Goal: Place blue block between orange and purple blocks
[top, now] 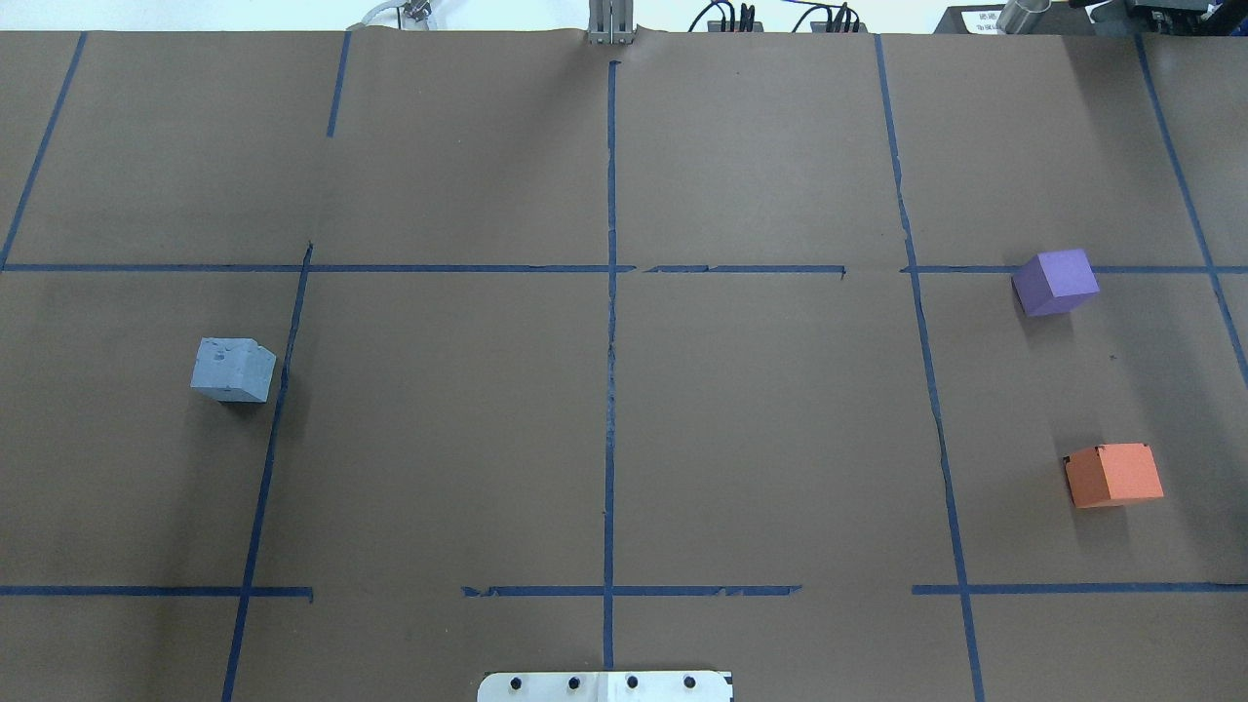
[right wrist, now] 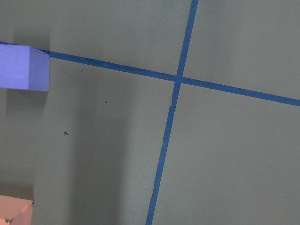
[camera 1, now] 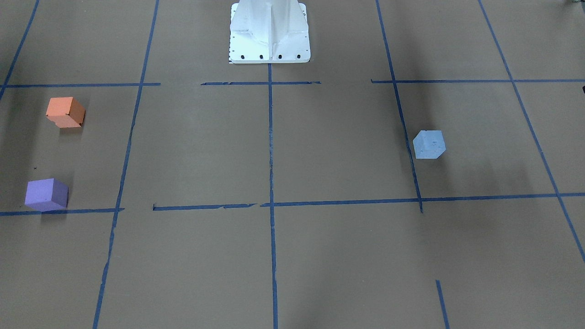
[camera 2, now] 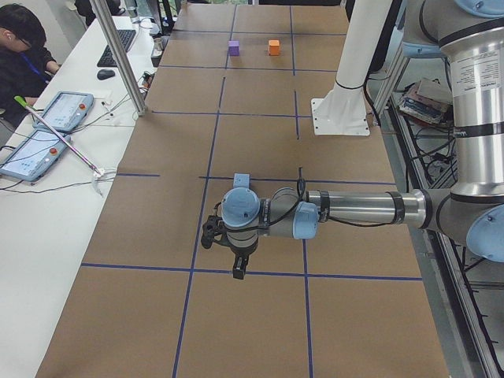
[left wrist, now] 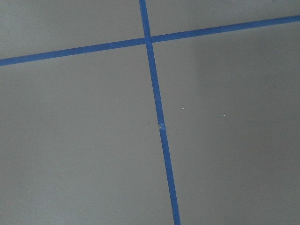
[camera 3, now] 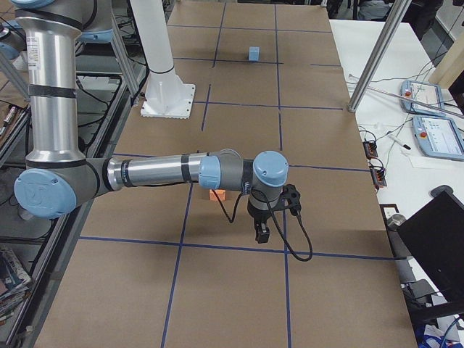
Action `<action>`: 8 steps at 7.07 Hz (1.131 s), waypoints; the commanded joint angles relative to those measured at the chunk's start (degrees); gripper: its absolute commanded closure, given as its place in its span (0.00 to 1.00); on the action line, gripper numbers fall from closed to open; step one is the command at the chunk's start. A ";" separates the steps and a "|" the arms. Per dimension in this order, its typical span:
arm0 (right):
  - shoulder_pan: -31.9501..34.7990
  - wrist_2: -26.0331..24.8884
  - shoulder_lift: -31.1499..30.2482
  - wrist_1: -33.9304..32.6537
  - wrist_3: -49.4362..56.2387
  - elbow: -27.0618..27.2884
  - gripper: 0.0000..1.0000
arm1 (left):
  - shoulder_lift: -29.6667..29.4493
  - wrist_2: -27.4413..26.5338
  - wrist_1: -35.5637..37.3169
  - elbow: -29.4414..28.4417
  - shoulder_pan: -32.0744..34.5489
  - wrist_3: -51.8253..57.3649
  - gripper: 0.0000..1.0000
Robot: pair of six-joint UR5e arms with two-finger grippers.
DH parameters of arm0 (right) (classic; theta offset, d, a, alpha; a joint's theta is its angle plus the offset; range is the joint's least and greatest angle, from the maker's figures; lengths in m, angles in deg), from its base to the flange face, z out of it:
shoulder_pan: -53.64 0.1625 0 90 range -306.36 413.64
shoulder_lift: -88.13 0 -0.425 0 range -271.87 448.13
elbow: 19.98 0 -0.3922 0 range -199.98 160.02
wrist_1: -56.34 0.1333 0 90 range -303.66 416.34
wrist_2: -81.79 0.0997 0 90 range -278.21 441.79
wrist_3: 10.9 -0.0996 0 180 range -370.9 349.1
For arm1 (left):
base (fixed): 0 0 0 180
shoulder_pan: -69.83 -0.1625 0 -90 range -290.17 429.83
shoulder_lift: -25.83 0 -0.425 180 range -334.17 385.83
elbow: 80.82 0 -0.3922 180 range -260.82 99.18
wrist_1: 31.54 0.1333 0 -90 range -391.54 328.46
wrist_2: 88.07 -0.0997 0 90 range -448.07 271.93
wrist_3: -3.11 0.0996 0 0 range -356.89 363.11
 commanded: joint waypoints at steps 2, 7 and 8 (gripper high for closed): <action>-0.09 0.00 -0.03 0.04 0.08 0.05 0.00 | 0.04 -2.85 -0.17 0.46 -0.09 0.06 0.00; -0.18 0.62 0.06 0.04 -0.01 1.98 0.00 | -11.21 -7.80 -9.61 1.07 -10.22 -22.06 0.00; -0.18 0.70 0.06 0.04 -0.01 2.07 0.00 | -11.13 -7.97 -16.54 0.73 -19.42 -30.18 0.00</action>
